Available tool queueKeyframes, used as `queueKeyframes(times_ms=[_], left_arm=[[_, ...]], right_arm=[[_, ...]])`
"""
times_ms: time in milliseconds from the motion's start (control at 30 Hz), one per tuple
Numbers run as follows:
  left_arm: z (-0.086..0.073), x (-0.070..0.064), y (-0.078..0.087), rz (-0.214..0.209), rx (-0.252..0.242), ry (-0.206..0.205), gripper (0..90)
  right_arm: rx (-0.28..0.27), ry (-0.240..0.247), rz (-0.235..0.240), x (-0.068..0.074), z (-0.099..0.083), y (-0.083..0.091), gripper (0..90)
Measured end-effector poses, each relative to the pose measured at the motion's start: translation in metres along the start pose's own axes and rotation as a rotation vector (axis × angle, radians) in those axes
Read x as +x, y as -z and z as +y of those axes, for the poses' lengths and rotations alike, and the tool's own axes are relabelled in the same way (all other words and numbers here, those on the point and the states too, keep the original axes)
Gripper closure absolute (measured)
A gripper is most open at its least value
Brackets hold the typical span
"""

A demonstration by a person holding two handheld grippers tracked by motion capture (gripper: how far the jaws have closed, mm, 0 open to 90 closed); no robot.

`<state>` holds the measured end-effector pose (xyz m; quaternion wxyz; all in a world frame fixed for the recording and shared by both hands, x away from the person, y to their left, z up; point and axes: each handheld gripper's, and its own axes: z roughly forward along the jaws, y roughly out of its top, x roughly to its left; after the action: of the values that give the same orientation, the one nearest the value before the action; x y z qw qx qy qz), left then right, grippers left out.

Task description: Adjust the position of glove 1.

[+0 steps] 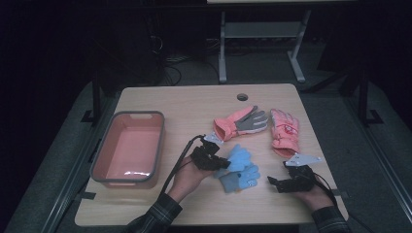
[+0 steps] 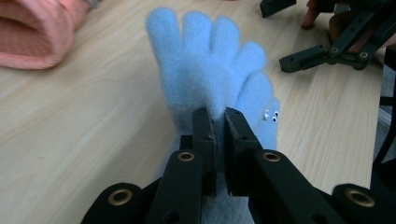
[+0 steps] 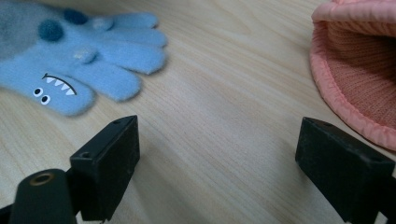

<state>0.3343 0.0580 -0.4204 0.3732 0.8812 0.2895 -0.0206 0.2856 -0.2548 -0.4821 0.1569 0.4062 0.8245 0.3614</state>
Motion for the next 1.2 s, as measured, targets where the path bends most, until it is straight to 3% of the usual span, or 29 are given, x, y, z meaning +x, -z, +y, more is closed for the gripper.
queueKeyframes(times_ms=[200, 433, 467, 500, 700, 800, 1100, 1167, 1200], left_arm=[[0.0, -0.014, -0.014, -0.004, 0.034, -0.009, 84.5], [0.0, -0.024, -0.025, 0.024, 0.063, -0.001, 84.0], [0.0, -0.024, -0.026, 0.026, 0.079, -0.014, 83.9], [0.0, -0.026, -0.028, 0.024, 0.069, 0.0, 83.8], [0.0, -0.031, -0.032, 0.028, 0.075, 0.001, 82.4], [0.0, -0.033, -0.033, 0.025, 0.088, -0.02, 78.0], [0.002, -0.029, -0.031, 0.014, 0.069, -0.091, 35.3], [0.003, -0.027, -0.031, 0.006, 0.07, -0.171, 24.0], [0.003, -0.027, -0.032, 0.01, 0.07, -0.188, 19.9]], right_arm=[[0.0, 0.0, 0.0, 0.0, 0.0, 0.0, 13.4], [0.001, 0.002, -0.001, 0.0, 0.0, 0.0, 13.4], [0.001, 0.0, 0.0, 0.0, 0.0, 0.0, 13.4], [0.001, 0.0, 0.0, 0.0, 0.0, 0.0, 13.4], [0.001, 0.0, 0.0, 0.0, 0.0, 0.0, 13.4], [0.001, 0.0, 0.0, 0.0, 0.0, 0.0, 13.4], [0.0, 0.0, 0.0, 0.0, 0.0, 0.0, 13.4], [0.0, 0.0, 0.0, 0.0, 0.0, 0.0, 13.4], [0.0, 0.001, 0.0, 0.0, 0.0, 0.0, 13.4]])
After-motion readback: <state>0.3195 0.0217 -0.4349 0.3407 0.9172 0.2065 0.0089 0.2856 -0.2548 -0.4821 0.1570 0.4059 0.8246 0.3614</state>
